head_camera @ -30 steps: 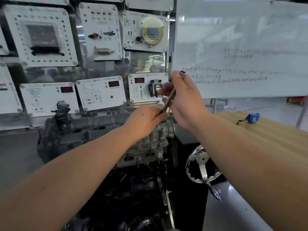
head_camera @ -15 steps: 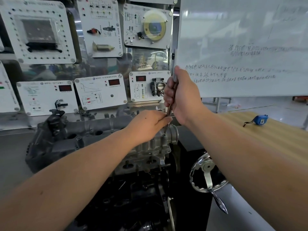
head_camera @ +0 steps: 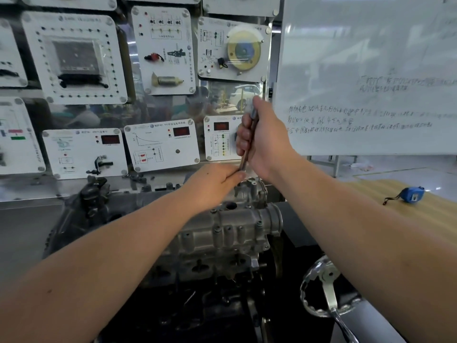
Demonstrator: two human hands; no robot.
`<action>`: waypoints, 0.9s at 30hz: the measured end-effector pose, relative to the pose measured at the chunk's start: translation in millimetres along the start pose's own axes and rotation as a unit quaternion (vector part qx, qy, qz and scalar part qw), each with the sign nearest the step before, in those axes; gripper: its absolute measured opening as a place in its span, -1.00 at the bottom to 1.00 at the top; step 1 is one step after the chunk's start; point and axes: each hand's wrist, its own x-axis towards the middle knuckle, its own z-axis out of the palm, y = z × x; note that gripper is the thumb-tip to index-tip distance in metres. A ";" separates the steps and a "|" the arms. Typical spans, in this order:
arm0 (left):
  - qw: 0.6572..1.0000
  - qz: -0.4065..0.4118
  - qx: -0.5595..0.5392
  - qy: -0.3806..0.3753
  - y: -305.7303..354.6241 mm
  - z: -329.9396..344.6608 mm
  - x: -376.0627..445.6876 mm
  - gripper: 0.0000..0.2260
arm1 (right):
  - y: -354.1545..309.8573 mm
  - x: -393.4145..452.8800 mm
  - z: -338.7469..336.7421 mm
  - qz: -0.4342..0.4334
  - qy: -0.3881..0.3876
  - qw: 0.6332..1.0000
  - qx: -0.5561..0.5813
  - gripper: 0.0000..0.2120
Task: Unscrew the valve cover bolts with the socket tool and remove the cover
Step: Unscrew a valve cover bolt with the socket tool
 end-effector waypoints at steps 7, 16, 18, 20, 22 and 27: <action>0.999 -0.028 -0.022 -0.013 -19.0 1.5 27.3 -0.71 | 3.4 40.1 2.0 0.011 0.004 1.000 -0.020 -0.55; 0.998 -0.036 -0.045 -0.016 -35.3 7.3 49.4 -0.71 | 17.4 75.2 -2.0 0.016 0.003 0.999 -0.032 -0.57; 0.998 -0.036 -0.043 -0.017 -39.0 8.0 51.4 -0.67 | 21.3 79.4 -3.1 0.017 -0.001 0.999 -0.032 -0.56; 0.998 -0.038 -0.033 -0.025 -44.3 5.9 51.2 -0.68 | 26.2 82.1 -3.0 0.020 -0.002 1.000 -0.021 -0.55; 0.998 -0.042 -0.011 -0.034 -49.7 3.7 50.6 -0.71 | 30.7 83.5 -0.4 0.023 -0.005 1.000 -0.017 -0.53; 0.999 -0.030 -0.018 -0.032 -47.0 8.2 50.5 -0.71 | 29.3 81.2 -1.8 0.022 0.004 0.999 -0.030 -0.50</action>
